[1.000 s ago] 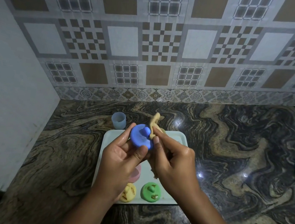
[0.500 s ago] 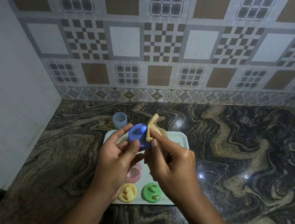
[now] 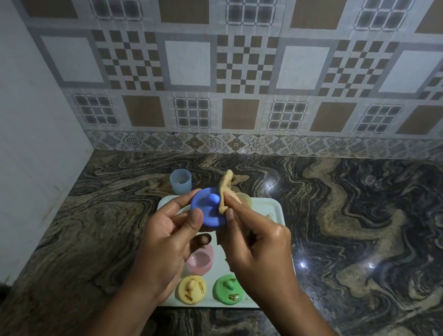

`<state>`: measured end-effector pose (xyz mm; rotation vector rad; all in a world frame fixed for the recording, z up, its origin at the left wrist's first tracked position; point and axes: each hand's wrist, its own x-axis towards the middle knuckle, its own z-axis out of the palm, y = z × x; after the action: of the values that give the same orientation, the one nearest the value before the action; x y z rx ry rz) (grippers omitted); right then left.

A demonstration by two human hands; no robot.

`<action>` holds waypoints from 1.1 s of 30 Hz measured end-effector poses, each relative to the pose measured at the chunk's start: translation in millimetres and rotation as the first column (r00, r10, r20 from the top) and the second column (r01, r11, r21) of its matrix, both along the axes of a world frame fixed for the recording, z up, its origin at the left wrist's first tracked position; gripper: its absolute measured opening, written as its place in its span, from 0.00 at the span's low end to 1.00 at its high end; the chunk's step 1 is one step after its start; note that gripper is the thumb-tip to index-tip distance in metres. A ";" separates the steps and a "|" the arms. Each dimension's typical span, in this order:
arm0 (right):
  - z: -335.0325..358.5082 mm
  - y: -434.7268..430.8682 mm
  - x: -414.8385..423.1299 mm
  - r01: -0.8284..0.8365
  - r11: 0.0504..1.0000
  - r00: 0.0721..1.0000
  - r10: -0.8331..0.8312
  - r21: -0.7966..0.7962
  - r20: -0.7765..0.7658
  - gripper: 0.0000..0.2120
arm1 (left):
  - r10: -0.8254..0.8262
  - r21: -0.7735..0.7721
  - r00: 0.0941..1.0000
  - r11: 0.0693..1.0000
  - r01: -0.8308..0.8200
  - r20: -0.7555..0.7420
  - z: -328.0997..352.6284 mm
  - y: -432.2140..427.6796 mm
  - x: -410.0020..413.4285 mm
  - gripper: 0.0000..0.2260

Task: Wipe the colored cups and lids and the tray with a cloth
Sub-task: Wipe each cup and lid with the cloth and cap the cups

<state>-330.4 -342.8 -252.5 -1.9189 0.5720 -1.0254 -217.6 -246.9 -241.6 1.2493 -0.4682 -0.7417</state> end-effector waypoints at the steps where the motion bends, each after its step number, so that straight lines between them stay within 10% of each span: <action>1: -0.2 -1.1 0.0 0.011 1.000 1.000 -0.011 0.002 0.000 0.15 | -0.008 -0.001 1.000 1.000 0.008 -0.003 -0.3 0.1 -0.1 0.18; 33: 3.1 5.6 -3.4 0.014 0.991 1.000 -0.011 -0.130 0.022 0.14 | -0.037 -0.054 0.999 0.998 0.037 0.006 4.1 4.1 -6.4 0.20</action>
<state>-333.8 -337.2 -249.4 -2.0178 0.5165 -1.1138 -224.0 -242.8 -237.5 1.1952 -0.5134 -0.7533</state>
